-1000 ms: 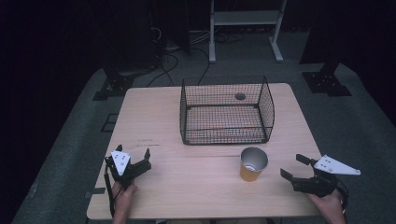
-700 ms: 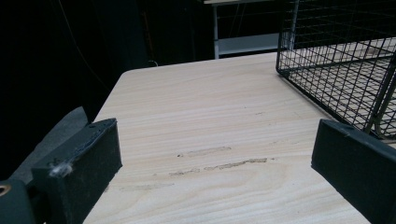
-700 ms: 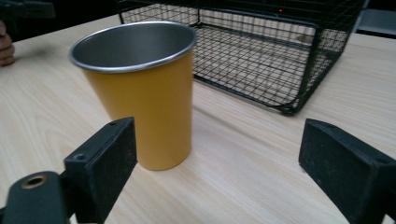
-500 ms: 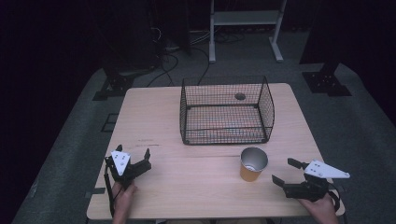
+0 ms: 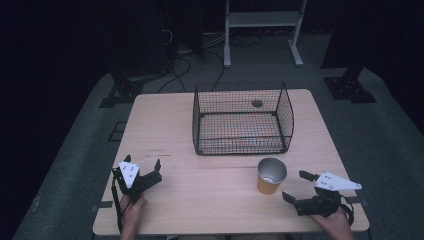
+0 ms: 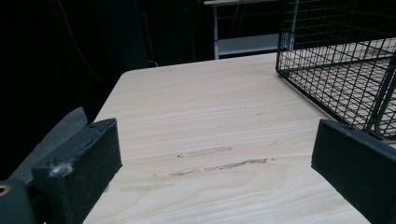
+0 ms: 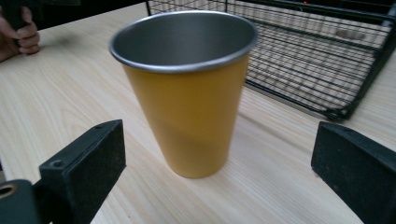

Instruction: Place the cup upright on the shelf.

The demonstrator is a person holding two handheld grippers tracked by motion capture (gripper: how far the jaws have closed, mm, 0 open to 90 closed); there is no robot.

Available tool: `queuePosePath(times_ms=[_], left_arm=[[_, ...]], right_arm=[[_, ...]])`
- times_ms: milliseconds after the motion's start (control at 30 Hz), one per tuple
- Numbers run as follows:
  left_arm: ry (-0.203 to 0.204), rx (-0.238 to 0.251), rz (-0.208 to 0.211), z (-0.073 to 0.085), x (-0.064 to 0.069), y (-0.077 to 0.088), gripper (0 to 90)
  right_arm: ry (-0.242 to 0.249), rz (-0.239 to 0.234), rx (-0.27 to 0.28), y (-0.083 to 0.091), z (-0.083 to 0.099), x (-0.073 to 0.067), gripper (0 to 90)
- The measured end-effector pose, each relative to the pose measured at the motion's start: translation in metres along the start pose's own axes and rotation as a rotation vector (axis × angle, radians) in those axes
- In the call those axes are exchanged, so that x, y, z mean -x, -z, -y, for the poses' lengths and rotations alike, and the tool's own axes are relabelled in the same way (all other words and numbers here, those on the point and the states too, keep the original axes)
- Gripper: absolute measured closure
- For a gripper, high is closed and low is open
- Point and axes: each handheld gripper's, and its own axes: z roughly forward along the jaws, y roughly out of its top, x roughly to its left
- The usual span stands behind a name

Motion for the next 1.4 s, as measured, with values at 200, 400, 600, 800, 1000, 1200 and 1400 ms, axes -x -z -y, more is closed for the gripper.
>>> queuePosePath(times_ms=[200, 400, 600, 800, 1000, 1200, 1400], left_arm=[[-0.001, -0.001, 0.001, 0.0, 0.0, 0.0, 0.8], [0.004, -0.002, -0.003, 0.0, -0.001, 0.0, 0.8], [0.003, -0.004, -0.002, 0.0, -0.001, 0.0, 0.8], [0.004, -0.003, -0.001, 0.0, -0.001, 0.0, 0.8], [0.003, -0.003, 0.0, 0.0, -0.001, 0.0, 0.8], [0.003, -0.003, -0.001, 0.0, -0.001, 0.0, 0.8], [0.009, -0.001, -0.002, 0.0, -0.002, 0.0, 0.8]], right_arm=[[0.017, -0.015, -0.006, -0.009, -0.005, -0.007, 2.0], [0.024, -0.033, -0.012, -0.017, -0.011, -0.011, 2.0], [0.04, -0.033, -0.022, -0.025, -0.017, -0.013, 0.6], [0.053, -0.017, -0.043, -0.036, -0.02, -0.013, 0.2], [0.057, -0.015, -0.049, -0.045, -0.022, -0.013, 0.2], [0.041, -0.009, -0.039, -0.05, -0.026, -0.01, 0.2], [0.037, -0.016, -0.05, -0.055, -0.029, -0.01, 0.3]])
